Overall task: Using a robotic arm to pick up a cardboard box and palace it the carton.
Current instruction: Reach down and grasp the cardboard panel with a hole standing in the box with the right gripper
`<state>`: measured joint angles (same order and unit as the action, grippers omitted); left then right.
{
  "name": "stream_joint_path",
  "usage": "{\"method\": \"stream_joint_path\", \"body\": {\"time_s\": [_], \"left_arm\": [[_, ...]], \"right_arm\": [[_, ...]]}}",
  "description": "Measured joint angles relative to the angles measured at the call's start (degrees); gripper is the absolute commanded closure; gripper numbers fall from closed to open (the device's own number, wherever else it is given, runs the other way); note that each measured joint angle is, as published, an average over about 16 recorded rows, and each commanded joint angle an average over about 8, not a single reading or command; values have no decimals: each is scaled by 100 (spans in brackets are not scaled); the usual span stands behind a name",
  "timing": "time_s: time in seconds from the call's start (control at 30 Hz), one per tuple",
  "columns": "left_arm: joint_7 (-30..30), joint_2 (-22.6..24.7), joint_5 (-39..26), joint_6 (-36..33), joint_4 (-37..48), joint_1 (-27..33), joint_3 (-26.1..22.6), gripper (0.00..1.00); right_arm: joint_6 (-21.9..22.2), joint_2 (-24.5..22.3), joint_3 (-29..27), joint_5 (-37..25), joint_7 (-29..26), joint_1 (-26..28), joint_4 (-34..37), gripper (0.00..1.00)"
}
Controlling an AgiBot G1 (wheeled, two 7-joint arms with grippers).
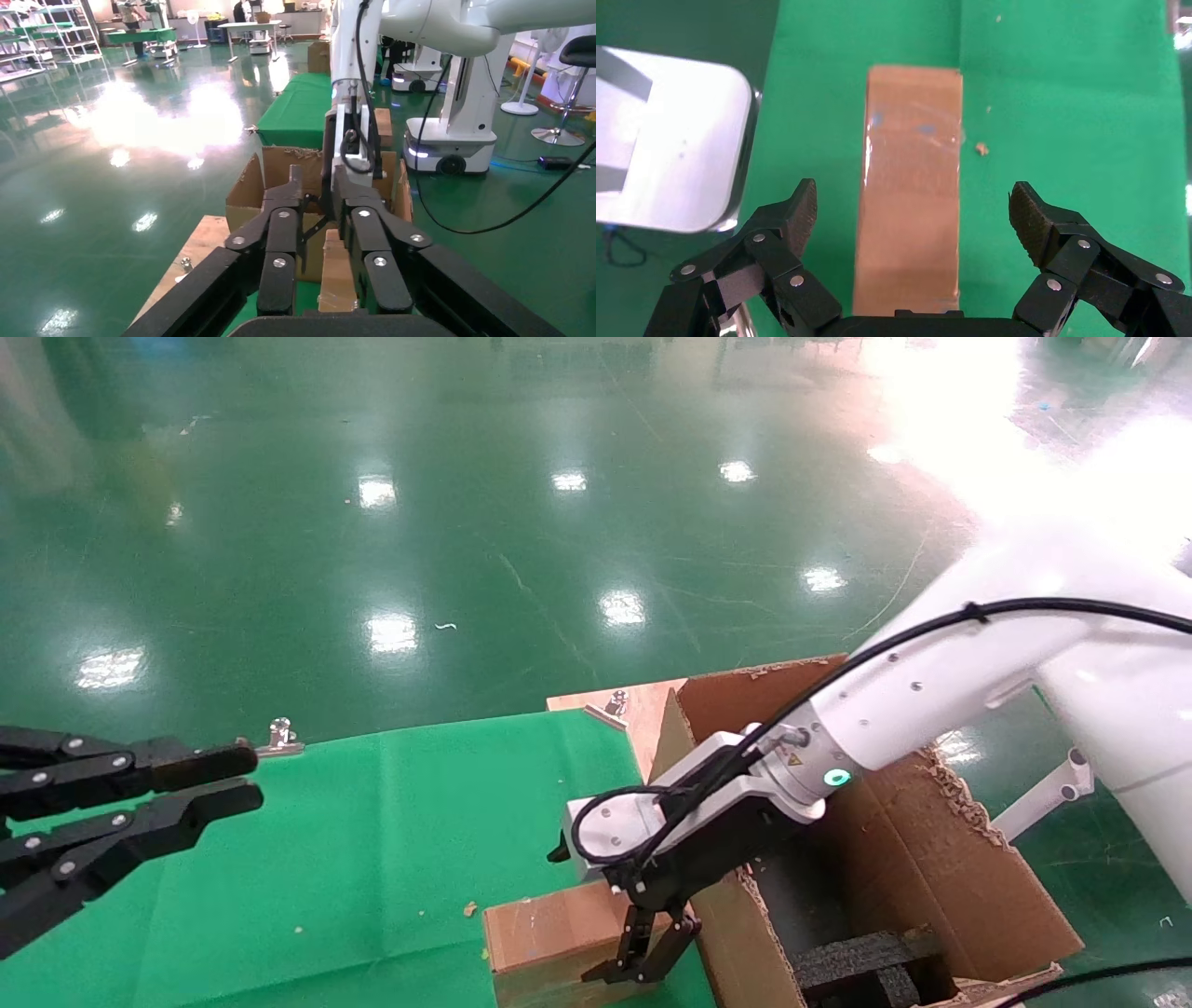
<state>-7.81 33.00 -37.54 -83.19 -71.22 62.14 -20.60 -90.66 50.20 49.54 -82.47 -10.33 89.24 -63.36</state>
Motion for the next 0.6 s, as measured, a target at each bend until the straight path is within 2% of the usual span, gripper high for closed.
{"method": "stream_joint_path", "body": {"time_s": [0.07, 0.3, 0.33, 0.47, 0.6], "left_arm": [[0, 0, 0, 0, 0, 0, 0, 96], [0, 0, 0, 0, 0, 0, 0, 9], [0, 0, 0, 0, 0, 0, 0, 0], [0, 0, 0, 0, 0, 0, 0, 0], [0, 0, 0, 1, 0, 0, 0, 0]], "right_arm": [[-1, 94, 190, -79, 59, 118, 97, 0], [11, 361, 766, -222, 265, 469, 406, 0], [14, 392, 835, -228, 295, 510, 445, 0], [24, 491, 1072, -207, 416, 640, 597, 3], [34, 554, 1248, -145, 530, 728, 723, 51]]}}
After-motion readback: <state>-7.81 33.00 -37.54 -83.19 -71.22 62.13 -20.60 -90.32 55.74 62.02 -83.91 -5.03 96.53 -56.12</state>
